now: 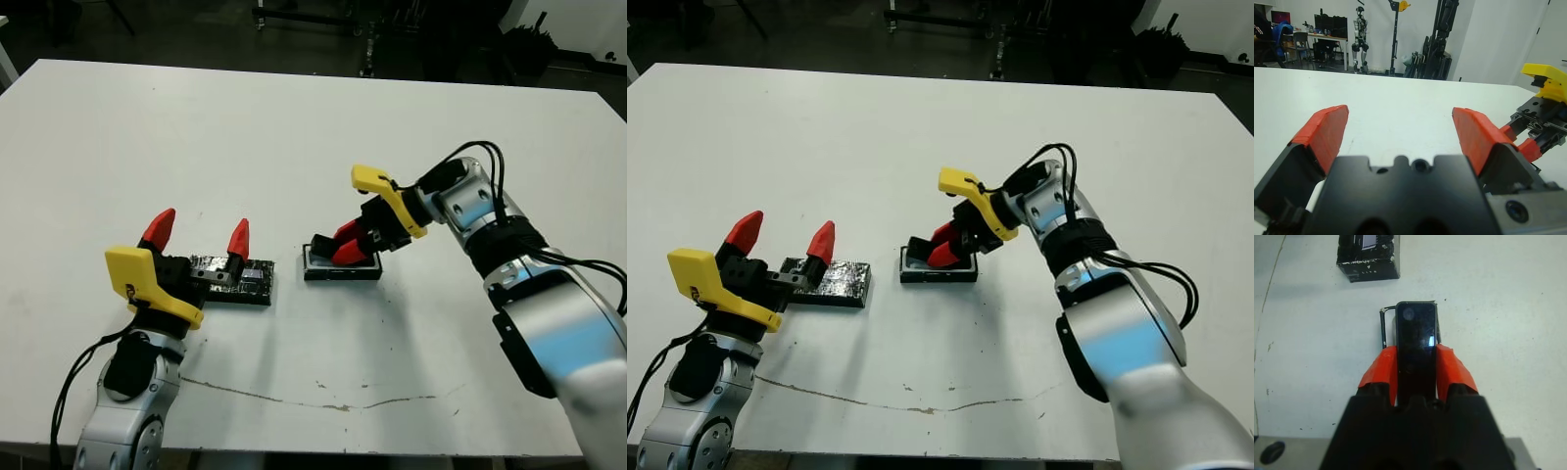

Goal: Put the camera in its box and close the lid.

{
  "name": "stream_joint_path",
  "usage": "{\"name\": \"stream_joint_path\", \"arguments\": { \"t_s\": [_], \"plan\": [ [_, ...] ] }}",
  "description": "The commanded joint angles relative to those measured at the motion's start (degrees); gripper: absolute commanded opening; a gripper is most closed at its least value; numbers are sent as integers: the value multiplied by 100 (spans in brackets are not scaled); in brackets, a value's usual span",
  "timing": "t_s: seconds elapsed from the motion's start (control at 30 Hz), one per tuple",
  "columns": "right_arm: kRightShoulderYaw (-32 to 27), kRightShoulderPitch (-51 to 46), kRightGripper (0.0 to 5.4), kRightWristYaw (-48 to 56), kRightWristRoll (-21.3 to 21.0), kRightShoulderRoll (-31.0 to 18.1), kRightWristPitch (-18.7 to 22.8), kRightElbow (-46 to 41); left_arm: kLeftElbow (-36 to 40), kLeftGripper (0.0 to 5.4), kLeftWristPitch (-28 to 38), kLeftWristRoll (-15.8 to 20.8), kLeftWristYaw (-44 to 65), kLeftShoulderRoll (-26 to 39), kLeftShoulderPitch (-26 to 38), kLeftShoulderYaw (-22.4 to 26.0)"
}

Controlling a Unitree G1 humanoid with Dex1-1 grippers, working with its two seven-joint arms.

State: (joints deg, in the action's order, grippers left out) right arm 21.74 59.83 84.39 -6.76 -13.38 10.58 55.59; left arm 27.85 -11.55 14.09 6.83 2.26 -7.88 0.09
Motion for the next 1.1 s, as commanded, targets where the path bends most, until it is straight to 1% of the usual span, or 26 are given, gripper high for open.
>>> {"name": "stream_joint_path", "arguments": {
  "t_s": [0.03, 0.17, 0.23, 0.3, 0.4, 0.43, 0.47, 0.53, 0.63, 0.77, 0.83, 0.93, 1.03, 1.1],
  "plan": [
    [28, -195, 167, 103, -107, -324, -6, 74, -36, 540, 40, -26, 25, 50, -58, 30],
    [46, -204, 167, 131, -144, -443, -22, 50, -32, 540, 34, -4, 47, 60, -51, 35],
    [29, -258, 167, 133, -132, -496, -240, 2, -26, 540, 25, 10, 45, 47, -52, 35],
    [39, -302, 167, 79, -154, -515, -368, -48, -17, 540, 3, 7, 42, 50, -56, 31],
    [47, -296, 167, 94, -148, -478, -259, -69, -4, 540, 6, -48, 28, 69, -58, 17],
    [61, -280, 195, 118, -154, -469, -282, -71, 4, 540, 4, -63, 23, 74, -60, 14],
    [73, -274, 203, 115, -164, -464, -363, -80, 17, 540, -4, -71, 18, 77, -66, 11],
    [98, -287, 226, 25, -216, -467, -713, -106, 36, 540, -30, -44, 23, 71, -74, 19],
    [131, -261, 268, -65, -281, -451, -876, -93, 43, 540, -28, -40, 10, 57, -82, 20],
    [112, -248, 329, -137, -308, -465, -601, -156, 37, 540, -28, -32, 9, 43, -86, 10],
    [26, -265, 357, -152, -236, -461, -396, -155, 31, 540, -47, -17, 28, 61, -80, 18],
    [-54, -288, 394, -171, -172, -466, -299, -143, 52, 540, -100, -7, 19, 74, -79, 21],
    [-112, -302, 438, -261, -151, -526, -26, -315, 30, 540, -75, 32, 45, 69, -75, 30],
    [-174, -330, 468, -359, -122, -598, 68, -517, 14, 540, -65, 78, 65, 63, -76, 38]
  ]
}}
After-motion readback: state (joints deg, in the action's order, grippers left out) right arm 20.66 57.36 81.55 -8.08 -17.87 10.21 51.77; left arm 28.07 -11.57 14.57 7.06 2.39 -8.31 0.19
